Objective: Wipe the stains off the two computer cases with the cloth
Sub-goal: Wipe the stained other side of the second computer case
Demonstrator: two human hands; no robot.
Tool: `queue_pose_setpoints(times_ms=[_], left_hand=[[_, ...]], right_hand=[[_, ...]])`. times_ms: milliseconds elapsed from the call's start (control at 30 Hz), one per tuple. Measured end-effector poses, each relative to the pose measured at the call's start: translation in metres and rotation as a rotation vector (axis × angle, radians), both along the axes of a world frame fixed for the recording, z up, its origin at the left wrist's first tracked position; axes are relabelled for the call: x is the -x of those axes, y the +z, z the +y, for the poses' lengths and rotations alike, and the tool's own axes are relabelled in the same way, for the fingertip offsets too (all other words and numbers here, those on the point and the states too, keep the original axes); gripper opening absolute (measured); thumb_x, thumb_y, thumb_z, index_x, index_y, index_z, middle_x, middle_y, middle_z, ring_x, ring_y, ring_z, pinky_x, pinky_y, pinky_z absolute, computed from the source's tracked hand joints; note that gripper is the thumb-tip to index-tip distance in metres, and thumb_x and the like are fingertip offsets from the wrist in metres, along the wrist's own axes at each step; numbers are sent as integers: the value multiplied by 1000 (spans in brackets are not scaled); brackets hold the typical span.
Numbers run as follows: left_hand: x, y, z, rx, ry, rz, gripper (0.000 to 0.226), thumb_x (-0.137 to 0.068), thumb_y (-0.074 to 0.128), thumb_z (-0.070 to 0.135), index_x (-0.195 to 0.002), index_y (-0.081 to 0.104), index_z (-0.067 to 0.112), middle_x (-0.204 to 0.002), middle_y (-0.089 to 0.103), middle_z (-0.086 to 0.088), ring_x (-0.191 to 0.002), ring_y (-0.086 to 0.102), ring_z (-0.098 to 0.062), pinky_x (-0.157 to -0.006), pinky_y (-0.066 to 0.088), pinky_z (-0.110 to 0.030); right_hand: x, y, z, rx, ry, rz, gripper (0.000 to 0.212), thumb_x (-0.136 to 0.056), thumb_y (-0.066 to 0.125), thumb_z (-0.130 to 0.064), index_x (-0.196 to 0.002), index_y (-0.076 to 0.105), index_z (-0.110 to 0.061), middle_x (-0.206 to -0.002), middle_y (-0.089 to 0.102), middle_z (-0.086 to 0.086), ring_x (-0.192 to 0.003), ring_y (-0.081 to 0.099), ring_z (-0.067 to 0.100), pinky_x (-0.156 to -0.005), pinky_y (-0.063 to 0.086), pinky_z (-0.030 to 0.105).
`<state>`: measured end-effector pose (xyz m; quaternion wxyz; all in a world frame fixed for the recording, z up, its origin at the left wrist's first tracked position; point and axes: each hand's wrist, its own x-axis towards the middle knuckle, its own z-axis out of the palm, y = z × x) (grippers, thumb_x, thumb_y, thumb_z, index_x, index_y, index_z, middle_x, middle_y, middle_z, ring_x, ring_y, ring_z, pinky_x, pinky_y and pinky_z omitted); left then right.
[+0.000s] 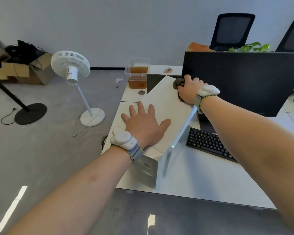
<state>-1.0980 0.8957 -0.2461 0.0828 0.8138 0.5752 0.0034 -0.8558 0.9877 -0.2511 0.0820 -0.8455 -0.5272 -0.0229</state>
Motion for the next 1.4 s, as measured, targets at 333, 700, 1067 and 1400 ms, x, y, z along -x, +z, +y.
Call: queue_pose_setpoints(times_ms=[333,700,1067,1400], left_hand=[[34,10,63,-51,-389,13,81,-89,27,84,-155,25,38,-171,13,-4,-154,12,-36,-118,16,-62],[64,15,141,-95,-787,95,76,-92,18,81,-160,18,47,-173,9,5,-158,4,-22,-126,0,-54],[71,27,148,-190,-869,82,59,-97,34,73,-149,39,45,-155,40,4,-139,38,-23,-109,33,-48],[80,12,119,11,-804,97,99,-78,31,96,-161,11,45,-173,2,3,-159,-1,-31,-122,3,-68]], right_hand=[[6,-10,-39,36,-391,18,49,-90,35,-52,-131,42,-27,-114,51,15,-105,47,37,-91,35,56],[79,25,-110,161,-606,26,56,-97,34,-46,-142,32,-12,-127,49,21,-110,52,41,-87,43,49],[105,18,-149,10,-424,-62,41,-97,40,-37,-126,46,-8,-126,54,19,-115,50,39,-90,44,47],[68,4,-164,-243,239,81,30,-106,44,-32,-131,56,-21,-127,60,-5,-117,51,17,-103,42,38]])
